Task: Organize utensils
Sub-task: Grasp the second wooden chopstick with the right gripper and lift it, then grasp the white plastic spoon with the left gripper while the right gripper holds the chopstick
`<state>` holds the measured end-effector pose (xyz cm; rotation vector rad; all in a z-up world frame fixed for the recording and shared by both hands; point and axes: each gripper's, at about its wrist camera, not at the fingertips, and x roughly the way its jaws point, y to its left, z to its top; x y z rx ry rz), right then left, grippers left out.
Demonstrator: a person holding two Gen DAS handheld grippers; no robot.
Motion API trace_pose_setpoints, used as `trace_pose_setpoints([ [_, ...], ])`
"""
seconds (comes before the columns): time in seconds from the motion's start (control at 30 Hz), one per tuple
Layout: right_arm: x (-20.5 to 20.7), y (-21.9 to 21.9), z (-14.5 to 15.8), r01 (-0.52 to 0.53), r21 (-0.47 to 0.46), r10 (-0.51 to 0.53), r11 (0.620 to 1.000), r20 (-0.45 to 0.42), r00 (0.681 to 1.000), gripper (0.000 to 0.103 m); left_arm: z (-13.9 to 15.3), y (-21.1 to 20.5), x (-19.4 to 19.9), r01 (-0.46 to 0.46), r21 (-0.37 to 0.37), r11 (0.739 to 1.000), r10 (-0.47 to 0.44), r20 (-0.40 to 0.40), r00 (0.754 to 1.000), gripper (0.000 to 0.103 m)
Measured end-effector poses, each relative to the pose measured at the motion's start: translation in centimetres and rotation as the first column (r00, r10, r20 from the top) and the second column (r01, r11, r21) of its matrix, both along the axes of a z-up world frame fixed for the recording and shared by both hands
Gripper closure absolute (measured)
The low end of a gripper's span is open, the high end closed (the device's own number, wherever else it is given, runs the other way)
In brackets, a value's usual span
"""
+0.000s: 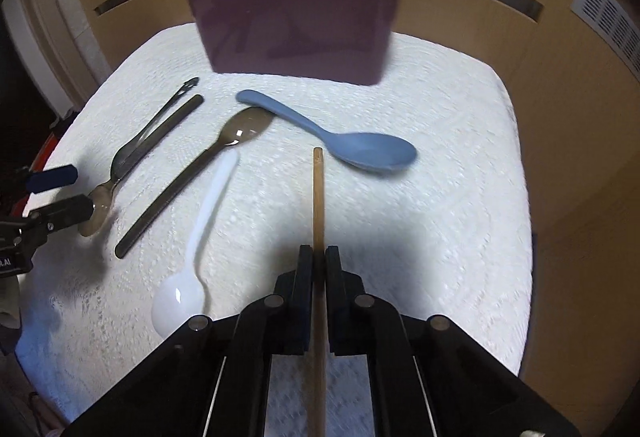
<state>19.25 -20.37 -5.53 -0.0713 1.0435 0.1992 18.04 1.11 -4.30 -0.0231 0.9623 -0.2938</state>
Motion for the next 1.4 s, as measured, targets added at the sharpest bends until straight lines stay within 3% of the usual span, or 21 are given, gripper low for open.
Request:
trace_pose_setpoints([
  [0.1, -0.6, -1.6, 0.1, 0.055, 0.024, -0.055, 0.998, 0.01, 0.998, 0.098, 0.2, -0.4, -0.1, 0.018, -0.015, 1.0, -0.017, 0.016, 1.0, 0.04],
  [0.23, -1.3, -2.6, 0.3, 0.083, 0.065, -0.084, 0.994, 0.016, 0.996, 0.098, 1.4, -2.5, 0.5, 0.09, -0.076, 0.993, -0.09, 0.004, 0.996, 0.043],
  [0.37, -1.6, -2.7, 0.3, 0.088, 0.085, -0.091, 0.992, 0.028, 0.995, 0.098, 1.6, -6.1, 1.7, 0.167, -0.135, 0.977, -0.179, -0.076, 0.981, 0.061],
  [0.43, -1.7, -2.8, 0.2, 0.092, 0.093, -0.095, 0.991, 0.033, 0.995, 0.098, 1.2, -8.3, 2.6, 0.192, -0.141, 0.971, -0.21, -0.129, 0.969, 0.062],
  [0.6, -2.4, -3.9, 0.0, 0.103, 0.126, -0.109, 0.987, 0.043, 0.993, 0.098, -0.9, -11.7, 5.8, 0.134, -0.027, 0.991, -0.136, -0.232, 0.963, 0.062],
  [0.73, -3.1, -4.6, 0.1, 0.104, 0.132, -0.112, 0.986, 0.058, 0.992, 0.098, -0.9, -14.1, 6.9, 0.136, 0.108, 0.985, -0.114, -0.191, 0.975, 0.063],
  [0.83, -3.5, -5.1, 0.3, 0.102, 0.146, -0.112, 0.984, 0.061, 0.992, 0.098, -1.0, -15.3, 7.0, 0.143, 0.165, 0.976, -0.118, -0.156, 0.981, 0.074],
  [0.97, -3.7, -5.5, 0.5, 0.103, 0.176, -0.114, 0.979, 0.055, 0.992, 0.098, -0.8, -15.1, 6.1, 0.174, 0.151, 0.973, -0.156, -0.123, 0.98, 0.086],
  [1.2, -3.1, -4.5, 0.6, 0.072, 0.231, -0.077, 0.97, 0.014, 0.997, 0.098, -1.1, -10.9, 2.5, 0.222, 0.138, 0.965, -0.206, -0.119, 0.971, 0.09],
  [1.4, -2.0, -2.9, 0.4, 0.053, 0.165, -0.055, 0.985, 0.009, 0.998, 0.097, -0.4, -6.4, 0.6, 0.196, 0.086, 0.977, -0.187, -0.103, 0.977, 0.092],
])
